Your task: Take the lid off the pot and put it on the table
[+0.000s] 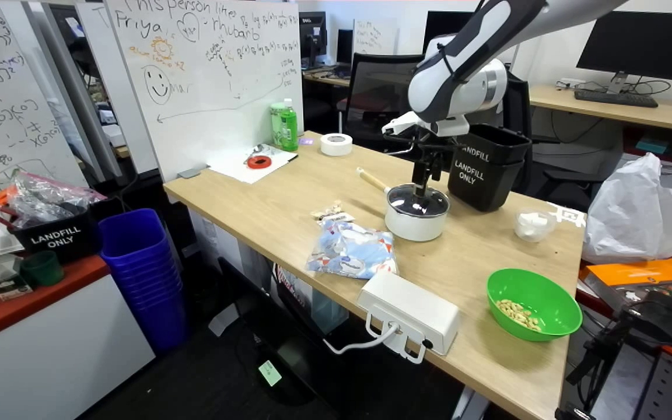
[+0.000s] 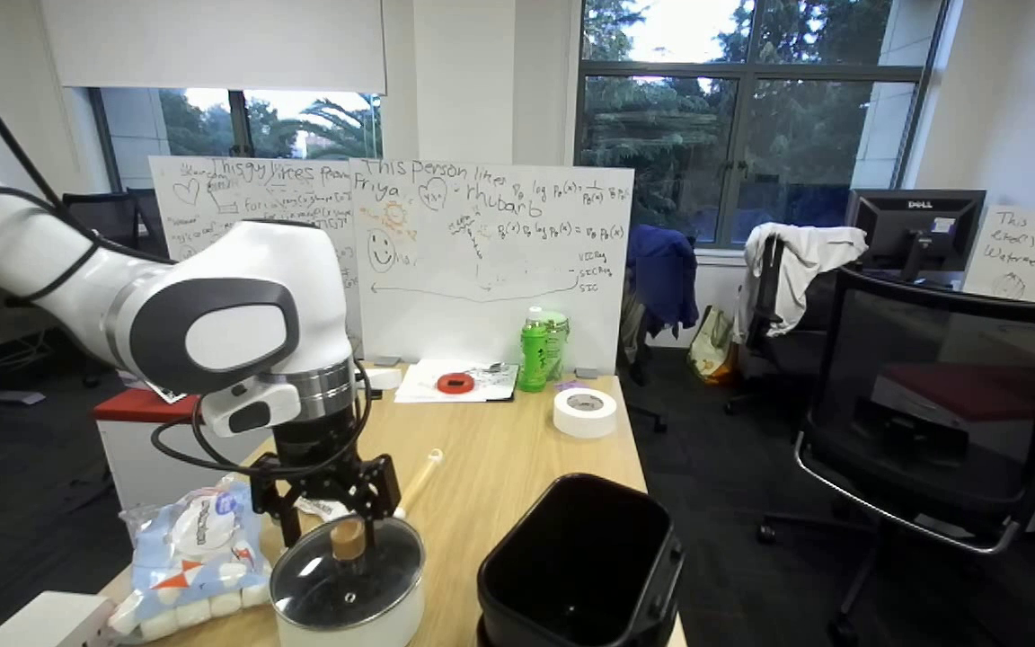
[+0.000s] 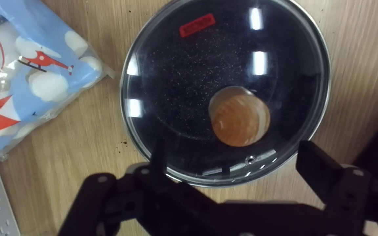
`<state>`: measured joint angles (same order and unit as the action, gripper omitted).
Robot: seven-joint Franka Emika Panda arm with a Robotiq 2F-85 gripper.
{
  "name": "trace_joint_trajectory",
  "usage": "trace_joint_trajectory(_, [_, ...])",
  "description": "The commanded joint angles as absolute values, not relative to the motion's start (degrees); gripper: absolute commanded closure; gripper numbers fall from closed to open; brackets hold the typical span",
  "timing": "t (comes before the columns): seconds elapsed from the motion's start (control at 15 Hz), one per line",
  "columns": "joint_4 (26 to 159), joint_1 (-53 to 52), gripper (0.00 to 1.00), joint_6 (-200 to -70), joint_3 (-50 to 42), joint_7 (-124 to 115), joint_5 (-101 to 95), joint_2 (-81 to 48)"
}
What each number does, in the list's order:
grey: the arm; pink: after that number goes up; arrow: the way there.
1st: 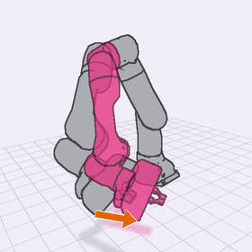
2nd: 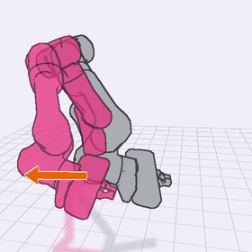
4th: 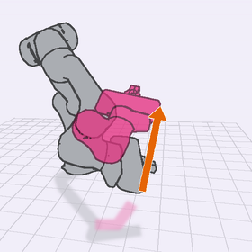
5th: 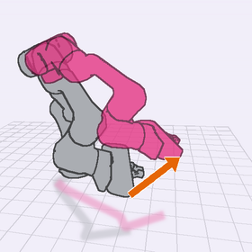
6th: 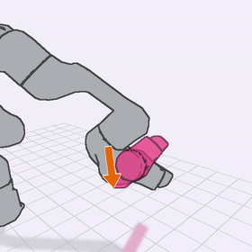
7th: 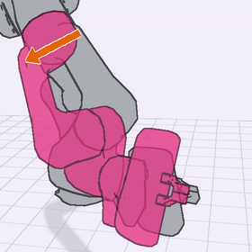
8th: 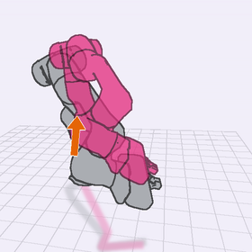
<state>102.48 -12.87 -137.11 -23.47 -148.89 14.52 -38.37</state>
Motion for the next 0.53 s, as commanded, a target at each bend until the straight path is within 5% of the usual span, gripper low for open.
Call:
trace_joint_trajectory(0.0, [98.16,-16.62,0.0,-129.06,-28.6,-148.89,20.73,-41.46])
trace_joint_trajectory(0.47, [93.26,-20.01,0.0,-122.37,-33.74,-148.89,28.88,-45.62])
